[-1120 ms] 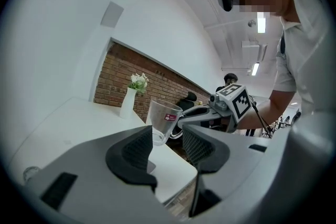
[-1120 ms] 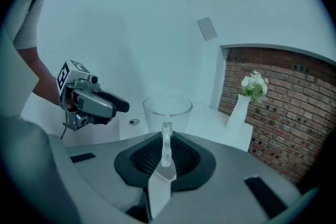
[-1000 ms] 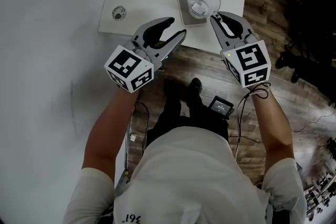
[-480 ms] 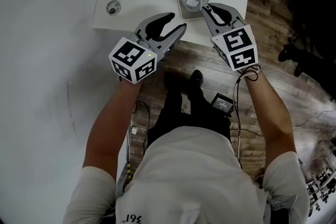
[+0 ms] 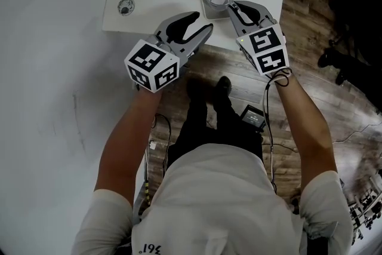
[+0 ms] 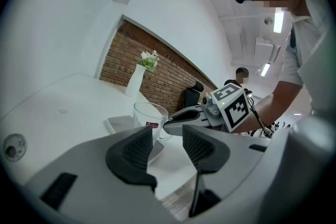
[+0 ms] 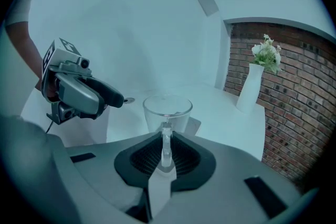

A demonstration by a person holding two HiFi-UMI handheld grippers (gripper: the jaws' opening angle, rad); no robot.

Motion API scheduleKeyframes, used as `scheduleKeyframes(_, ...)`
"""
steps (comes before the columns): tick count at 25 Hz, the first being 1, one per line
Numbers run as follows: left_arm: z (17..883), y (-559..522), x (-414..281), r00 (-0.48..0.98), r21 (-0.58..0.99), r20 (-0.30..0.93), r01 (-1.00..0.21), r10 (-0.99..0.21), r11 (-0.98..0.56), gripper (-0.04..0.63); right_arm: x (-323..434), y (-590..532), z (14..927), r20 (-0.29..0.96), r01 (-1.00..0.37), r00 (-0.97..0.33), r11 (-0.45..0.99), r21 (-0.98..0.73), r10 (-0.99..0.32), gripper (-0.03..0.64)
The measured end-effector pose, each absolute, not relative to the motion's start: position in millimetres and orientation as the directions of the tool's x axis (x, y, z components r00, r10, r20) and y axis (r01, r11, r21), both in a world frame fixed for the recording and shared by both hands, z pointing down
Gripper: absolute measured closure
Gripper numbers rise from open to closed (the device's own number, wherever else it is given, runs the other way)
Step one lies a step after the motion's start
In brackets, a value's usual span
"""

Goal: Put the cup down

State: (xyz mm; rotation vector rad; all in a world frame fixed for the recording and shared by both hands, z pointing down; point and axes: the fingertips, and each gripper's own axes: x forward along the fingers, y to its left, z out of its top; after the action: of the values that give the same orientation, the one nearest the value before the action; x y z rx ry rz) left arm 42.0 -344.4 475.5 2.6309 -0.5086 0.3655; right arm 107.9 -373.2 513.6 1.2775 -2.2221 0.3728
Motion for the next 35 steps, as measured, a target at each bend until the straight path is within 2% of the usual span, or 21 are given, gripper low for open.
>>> scheduleKeyframes(21,479.1,-338.0,46.6,0.898,0.372,0.340,-0.401,-0.279,-0.838,0.411,110.7,-370.6,527.2,0.589,-0.868,-0.384,0.496,0.032,-0.711,0.566)
scheduleKeyframes(26,475.8,-336.3,45.9,0.897,0.370,0.339,-0.405,-0.285,-0.836,0.411,117.2,-367.7,530.1,0.601,-0.885,-0.359,0.466,0.025,-0.714,0.494)
scheduleKeyframes(35,477.0,-329.7,43.8,0.898,0.379,0.333,-0.406,-0.287,-0.832,0.411,120.9,-359.6,530.1,0.599,-0.897,-0.348,0.441,0.010,-0.721,0.494)
